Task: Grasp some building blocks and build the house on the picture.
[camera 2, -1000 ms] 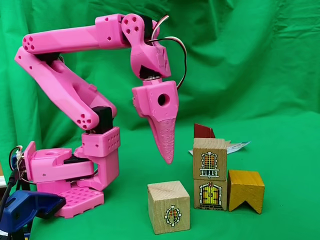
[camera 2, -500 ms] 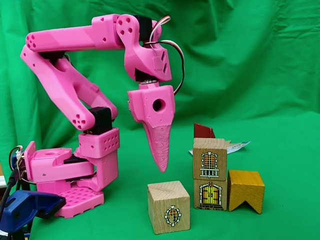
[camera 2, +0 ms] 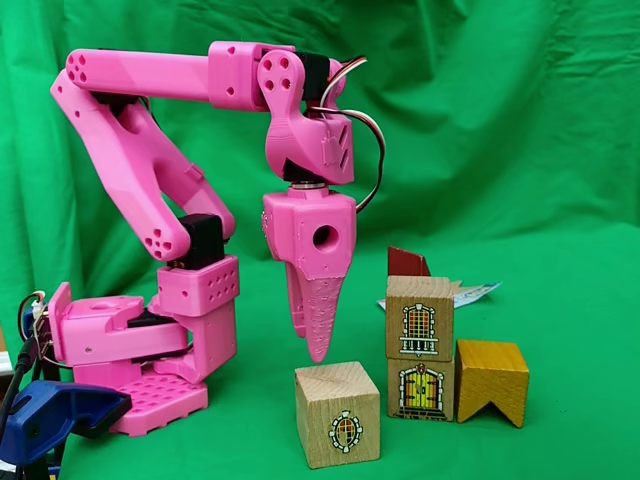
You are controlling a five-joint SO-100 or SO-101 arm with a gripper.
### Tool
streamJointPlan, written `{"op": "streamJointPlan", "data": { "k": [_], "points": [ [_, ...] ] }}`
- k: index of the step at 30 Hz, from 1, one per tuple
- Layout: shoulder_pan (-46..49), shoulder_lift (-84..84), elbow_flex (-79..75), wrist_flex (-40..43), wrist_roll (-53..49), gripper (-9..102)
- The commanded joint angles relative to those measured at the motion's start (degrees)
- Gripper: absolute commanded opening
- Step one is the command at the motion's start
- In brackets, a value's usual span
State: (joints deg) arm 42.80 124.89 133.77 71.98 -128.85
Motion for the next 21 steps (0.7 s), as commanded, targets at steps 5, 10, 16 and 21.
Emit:
{"op": "streamJointPlan", "data": {
  "k": [5, 10, 16, 21],
  "points": [
    [1.85, -0.79, -1.93, -5.19, -0.35, 23],
    [4.04, -0.79, -1.14, -5.19, -0.53, 23],
    [4.04, -1.05, -1.41, -5.27, -0.53, 23],
    [4.04, -4.22, -1.93, -5.27, -0.53, 23]
  ]
}}
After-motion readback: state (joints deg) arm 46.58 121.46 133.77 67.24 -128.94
